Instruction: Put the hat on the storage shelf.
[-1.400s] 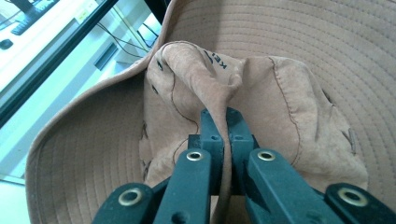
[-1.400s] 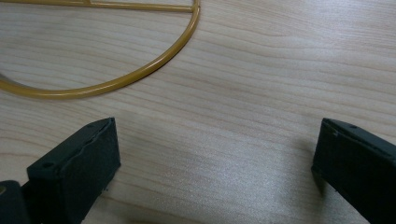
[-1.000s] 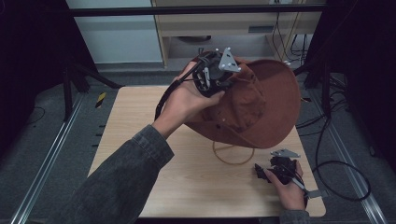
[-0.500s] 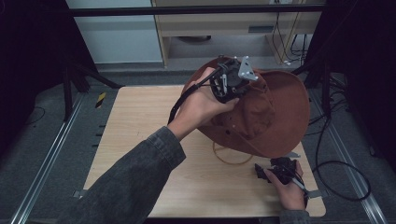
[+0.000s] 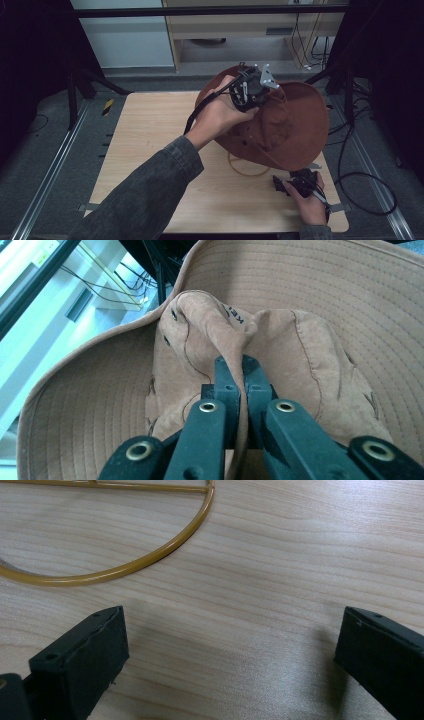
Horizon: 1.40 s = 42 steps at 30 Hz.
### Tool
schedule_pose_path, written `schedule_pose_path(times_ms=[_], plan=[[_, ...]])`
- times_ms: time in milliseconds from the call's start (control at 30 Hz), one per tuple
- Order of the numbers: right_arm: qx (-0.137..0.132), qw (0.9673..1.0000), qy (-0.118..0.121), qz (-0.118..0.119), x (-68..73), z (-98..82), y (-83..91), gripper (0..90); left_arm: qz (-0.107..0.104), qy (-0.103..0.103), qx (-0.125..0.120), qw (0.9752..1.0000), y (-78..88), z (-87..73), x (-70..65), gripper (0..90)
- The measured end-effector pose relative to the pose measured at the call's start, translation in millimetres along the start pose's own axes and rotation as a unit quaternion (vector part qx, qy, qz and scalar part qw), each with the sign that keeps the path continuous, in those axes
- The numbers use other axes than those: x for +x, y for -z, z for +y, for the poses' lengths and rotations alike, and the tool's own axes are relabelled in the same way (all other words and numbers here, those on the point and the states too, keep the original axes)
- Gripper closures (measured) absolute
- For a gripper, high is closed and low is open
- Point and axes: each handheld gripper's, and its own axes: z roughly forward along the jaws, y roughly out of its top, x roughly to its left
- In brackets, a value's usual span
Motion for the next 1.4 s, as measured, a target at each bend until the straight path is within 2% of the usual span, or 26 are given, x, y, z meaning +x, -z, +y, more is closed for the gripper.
schedule_pose_path(times_ms=[233, 467, 867, 1267, 1400], plan=[[0.000, 1.0000, 0.001, 0.000, -0.1, 0.0, 0.0, 0.7, -0.005, 0.001, 0.010, 0.9999, -7.6, -3.5, -2.1, 88.1], [0.001, 1.0000, 0.001, -0.001, -0.2, -0.1, 0.0, 0.7, -0.011, 0.011, 0.010, 0.9998, -12.4, -7.5, 0.3, 87.9], [-0.001, 1.0000, -0.002, -0.001, 0.4, 0.0, -0.2, 0.7, -0.012, 0.013, 0.013, 0.9998, -18.6, -10.3, -0.3, 85.5], [0.001, 1.0000, 0.001, -0.001, -0.2, -0.1, 0.1, 0.7, -0.003, 0.020, 0.008, 0.9998, -15.7, -17.7, -0.9, 73.1], [0.001, 1.0000, 0.001, -0.001, -0.1, 0.0, 0.1, 0.7, 0.000, 0.017, 0.004, 0.9998, -14.6, -18.2, -3.2, 65.7]])
